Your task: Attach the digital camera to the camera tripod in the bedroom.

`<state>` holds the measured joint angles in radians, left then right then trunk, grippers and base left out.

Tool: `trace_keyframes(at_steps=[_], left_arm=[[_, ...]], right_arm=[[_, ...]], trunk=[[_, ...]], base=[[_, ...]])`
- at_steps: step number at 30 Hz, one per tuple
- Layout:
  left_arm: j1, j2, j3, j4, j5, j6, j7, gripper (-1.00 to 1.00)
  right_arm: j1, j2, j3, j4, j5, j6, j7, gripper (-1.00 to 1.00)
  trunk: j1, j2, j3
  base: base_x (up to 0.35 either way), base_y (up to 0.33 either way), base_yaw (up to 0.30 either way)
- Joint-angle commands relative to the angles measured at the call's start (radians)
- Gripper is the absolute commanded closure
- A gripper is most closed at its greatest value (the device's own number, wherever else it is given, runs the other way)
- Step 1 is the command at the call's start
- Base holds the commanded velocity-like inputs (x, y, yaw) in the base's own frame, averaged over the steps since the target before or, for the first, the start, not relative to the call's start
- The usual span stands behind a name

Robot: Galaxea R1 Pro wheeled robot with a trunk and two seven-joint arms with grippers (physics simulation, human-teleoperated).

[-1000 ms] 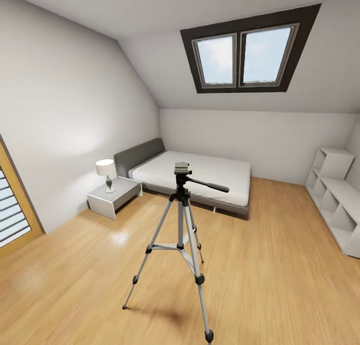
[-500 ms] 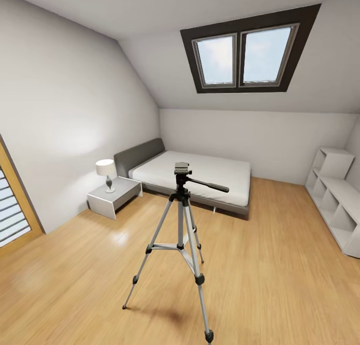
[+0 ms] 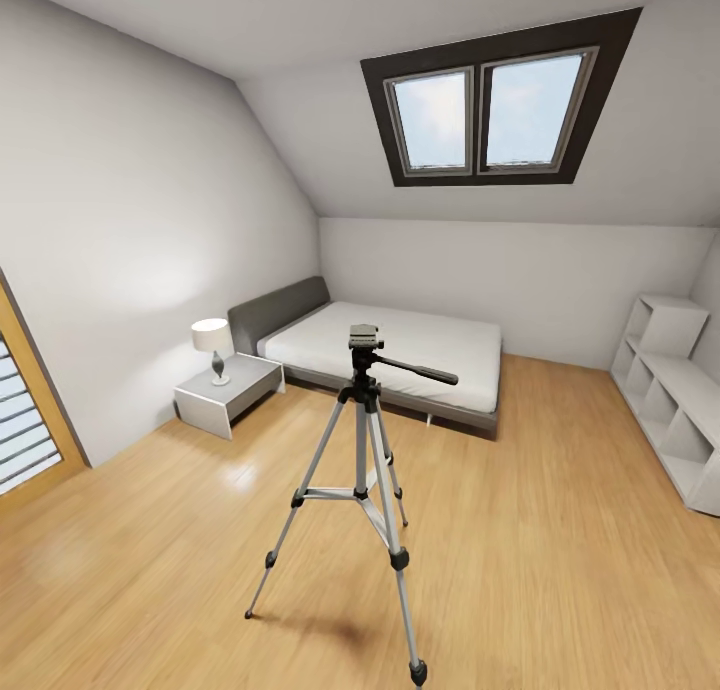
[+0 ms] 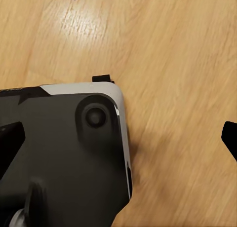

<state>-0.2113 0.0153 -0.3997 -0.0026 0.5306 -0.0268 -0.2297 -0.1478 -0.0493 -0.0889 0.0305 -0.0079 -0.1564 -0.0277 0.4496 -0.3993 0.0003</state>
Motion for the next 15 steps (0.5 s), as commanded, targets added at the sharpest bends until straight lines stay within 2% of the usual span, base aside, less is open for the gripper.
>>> trace_keyframes(at_steps=[1, 9, 15], left_arm=[[0.000, 0.000, -0.008, 0.001, 0.008, -0.003, -0.005, 1.00], [0.000, 0.000, -0.008, 0.001, 0.006, -0.002, -0.005, 1.00], [0.000, 0.000, -0.008, 0.001, 0.007, -0.003, -0.005, 1.00]], right_arm=[[-0.001, 0.000, -0.008, 0.003, 0.000, -0.007, 0.000, -1.00], [-0.001, 0.000, -0.007, 0.003, 0.002, -0.007, 0.000, -1.00], [-0.001, -0.001, -0.007, 0.003, 0.002, -0.007, 0.000, -1.00]], trunk=[[0.000, -0.001, 0.000], [0.000, -0.001, 0.000], [0.000, -0.001, 0.000]], base=[[0.030, 0.000, 0.000], [0.221, 0.000, 0.000], [0.071, 0.000, 0.000]])
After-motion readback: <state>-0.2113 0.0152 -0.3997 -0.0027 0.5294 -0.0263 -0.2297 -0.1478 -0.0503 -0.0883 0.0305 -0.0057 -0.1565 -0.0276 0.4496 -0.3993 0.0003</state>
